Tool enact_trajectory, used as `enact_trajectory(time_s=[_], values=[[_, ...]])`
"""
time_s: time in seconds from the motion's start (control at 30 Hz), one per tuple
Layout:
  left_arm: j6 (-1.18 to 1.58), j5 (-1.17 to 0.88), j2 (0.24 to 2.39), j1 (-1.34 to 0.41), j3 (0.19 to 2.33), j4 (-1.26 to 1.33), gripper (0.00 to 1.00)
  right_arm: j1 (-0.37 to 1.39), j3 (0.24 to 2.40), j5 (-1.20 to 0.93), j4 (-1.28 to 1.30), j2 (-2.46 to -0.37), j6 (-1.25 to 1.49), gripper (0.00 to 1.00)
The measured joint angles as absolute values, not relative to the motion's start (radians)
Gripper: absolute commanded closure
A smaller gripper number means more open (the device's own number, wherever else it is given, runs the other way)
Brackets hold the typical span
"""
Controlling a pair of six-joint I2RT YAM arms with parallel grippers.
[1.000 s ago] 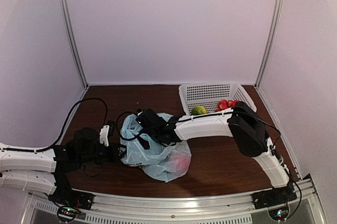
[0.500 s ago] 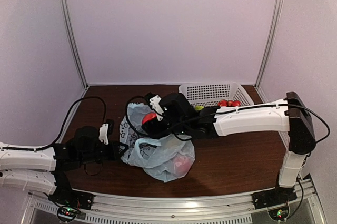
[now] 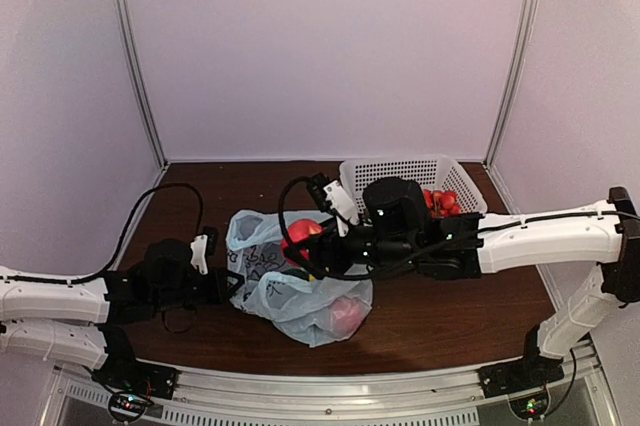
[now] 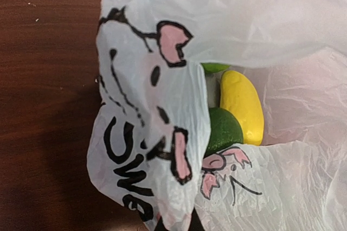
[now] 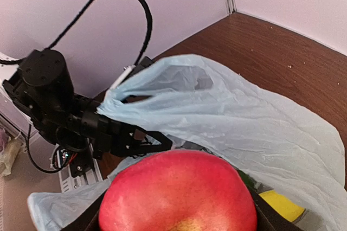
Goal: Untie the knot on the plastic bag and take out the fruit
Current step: Pick up the fake fruit from the takeout bag, then place the fake fruit in the bin.
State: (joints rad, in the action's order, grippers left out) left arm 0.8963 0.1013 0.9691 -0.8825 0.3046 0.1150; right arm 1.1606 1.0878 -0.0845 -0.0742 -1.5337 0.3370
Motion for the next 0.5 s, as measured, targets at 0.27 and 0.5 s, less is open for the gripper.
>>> enact_trajectory(time_s=[0.27,0.5], values=[[0.896,0.100,1.021,-0.883,0.334,0.116,1.00,1.161,1.088,-0.057,-0.080,-1.340,0.340,0.46],[0.897,0.097,1.034,-0.883,0.345,0.118,1.00,1.117,1.158,0.139,0.102,-1.269,0.286,0.46]])
